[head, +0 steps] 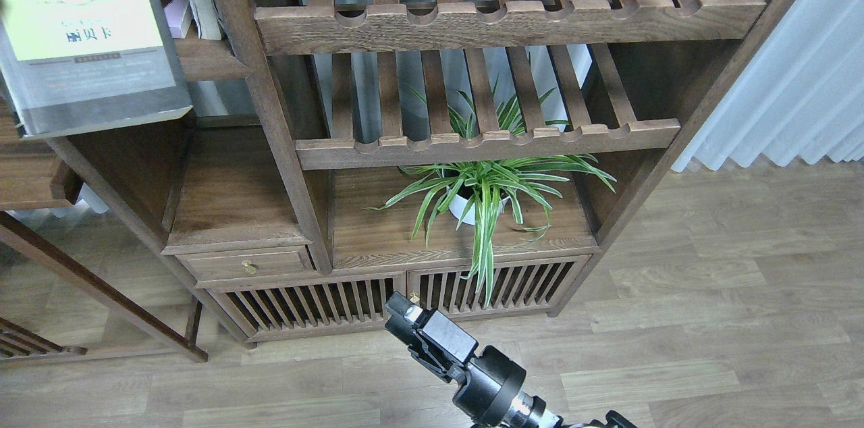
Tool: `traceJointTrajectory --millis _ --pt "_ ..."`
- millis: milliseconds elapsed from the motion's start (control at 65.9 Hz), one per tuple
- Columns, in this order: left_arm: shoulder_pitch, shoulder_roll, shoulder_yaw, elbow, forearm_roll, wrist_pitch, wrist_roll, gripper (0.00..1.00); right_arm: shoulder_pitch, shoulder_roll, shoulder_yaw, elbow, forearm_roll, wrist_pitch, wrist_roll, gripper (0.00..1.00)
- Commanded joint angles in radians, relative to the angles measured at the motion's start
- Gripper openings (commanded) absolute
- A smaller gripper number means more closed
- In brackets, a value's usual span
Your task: Organize books on shelf
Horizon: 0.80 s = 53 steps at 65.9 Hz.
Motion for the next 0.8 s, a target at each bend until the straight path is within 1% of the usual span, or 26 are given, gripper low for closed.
traceJointTrajectory --millis 0,76,182,197,228,410,562,683,790 --pt "-0.055 0.001 -0.032 0.041 0.004 0.0 0.028 0.0 0.0 0.0 -0.001 0.0 0.0 0.0 0.0 0.99" --pt "-0.133 -0.002 -0.03 0.09 0.035 0.0 0.04 0.0 0.0 0.0 0.0 0.0 0.0 0.0 0.0 0.99" --pt "-0.224 -0.005 -0.03 0.144 0.096 0.0 0.04 0.0 0.0 0.0 0.0 0.0 0.0 0.0 0.0 0.99" --pt "-0.274 -0.007 -0.023 0.167 0.146 0.0 0.04 0.0 0.0 0.0 -0.001 0.0 0.0 0.0 0.0 0.99" --pt "-0.3 -0.014 -0.021 0.176 0.179 0.0 0.04 0.0 0.0 0.0 -0.001 0.0 0.0 0.0 0.0 0.99" --pt "-0.42 -0.048 0.01 0.231 0.309 0.0 0.044 0.0 0.002 0.0 -0.001 0.002 0.0 0.0 0.0 0.99" --pt "-0.521 -0.047 0.036 0.319 0.412 0.0 0.074 0.0 0.002 0.0 0.0 0.002 0.0 0.0 0.002 0.99" --pt "-0.598 -0.059 0.066 0.386 0.492 0.0 0.074 0.0 0.002 0.0 0.003 0.003 0.0 0.0 0.002 0.99" --pt "-0.67 -0.068 0.095 0.455 0.564 0.0 0.064 0.0 0.011 0.0 0.028 0.002 0.0 0.0 0.003 0.99"
